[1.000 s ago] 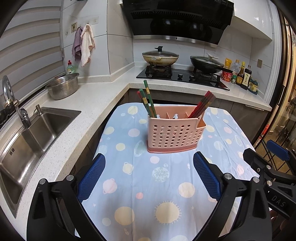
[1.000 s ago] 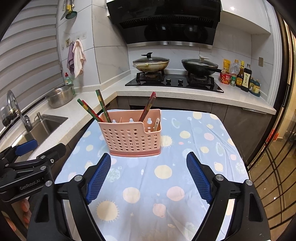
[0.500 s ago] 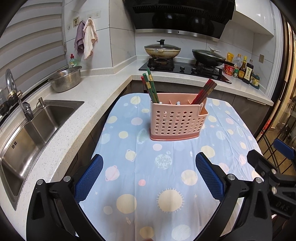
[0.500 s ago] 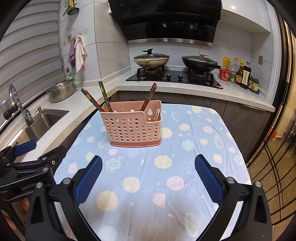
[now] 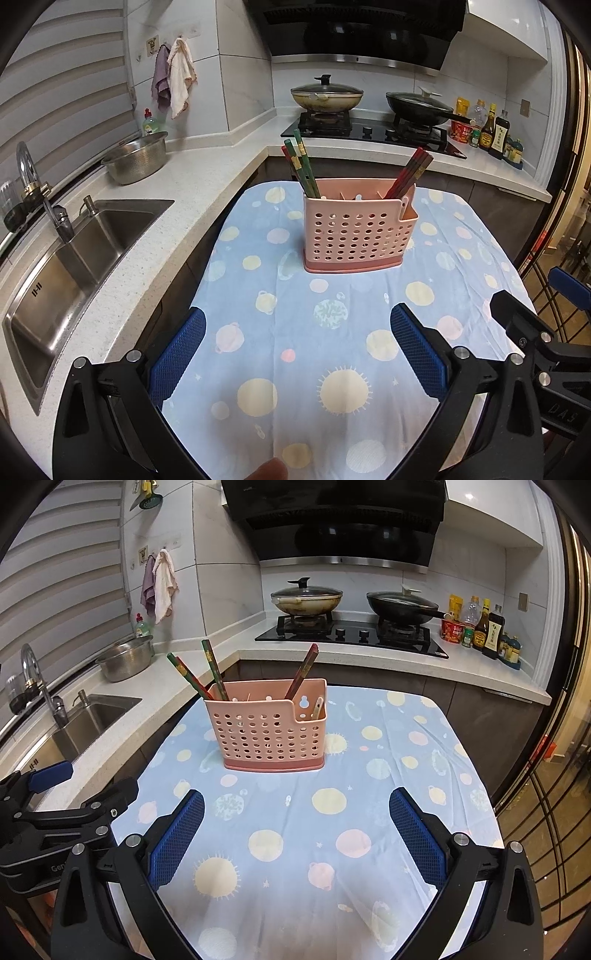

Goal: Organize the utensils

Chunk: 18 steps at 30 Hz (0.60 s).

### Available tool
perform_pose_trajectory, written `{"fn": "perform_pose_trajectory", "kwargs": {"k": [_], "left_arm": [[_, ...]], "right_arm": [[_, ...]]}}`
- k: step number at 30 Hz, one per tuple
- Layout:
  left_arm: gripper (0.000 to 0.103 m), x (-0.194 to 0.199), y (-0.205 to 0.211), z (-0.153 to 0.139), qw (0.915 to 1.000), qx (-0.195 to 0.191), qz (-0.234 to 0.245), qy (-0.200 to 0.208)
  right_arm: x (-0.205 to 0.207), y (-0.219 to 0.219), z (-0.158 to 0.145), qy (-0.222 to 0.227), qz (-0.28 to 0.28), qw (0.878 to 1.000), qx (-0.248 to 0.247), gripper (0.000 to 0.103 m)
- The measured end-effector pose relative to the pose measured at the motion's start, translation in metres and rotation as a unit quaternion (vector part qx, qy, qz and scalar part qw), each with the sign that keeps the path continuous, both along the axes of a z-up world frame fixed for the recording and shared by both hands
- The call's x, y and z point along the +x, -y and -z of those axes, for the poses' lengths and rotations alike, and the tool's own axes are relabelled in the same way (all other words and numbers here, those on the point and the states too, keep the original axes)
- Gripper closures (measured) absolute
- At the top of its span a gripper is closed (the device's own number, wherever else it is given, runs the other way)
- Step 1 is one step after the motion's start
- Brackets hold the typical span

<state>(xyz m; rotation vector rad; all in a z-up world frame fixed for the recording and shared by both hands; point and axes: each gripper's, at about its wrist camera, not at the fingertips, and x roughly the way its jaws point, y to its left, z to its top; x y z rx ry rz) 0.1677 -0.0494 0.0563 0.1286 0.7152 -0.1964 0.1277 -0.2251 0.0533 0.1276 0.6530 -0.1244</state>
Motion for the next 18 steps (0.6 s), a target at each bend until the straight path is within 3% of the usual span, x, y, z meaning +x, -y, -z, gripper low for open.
{"fn": "perform_pose_trajectory", "kwargs": {"k": [18], "left_arm": [[0.007,0.015,0.000,-0.009,0.9998,0.009,-0.017,0.009]], "right_arm": [[0.018,0.004,-0.007,0.004,0.002,1.000,0.003,0.006]]}}
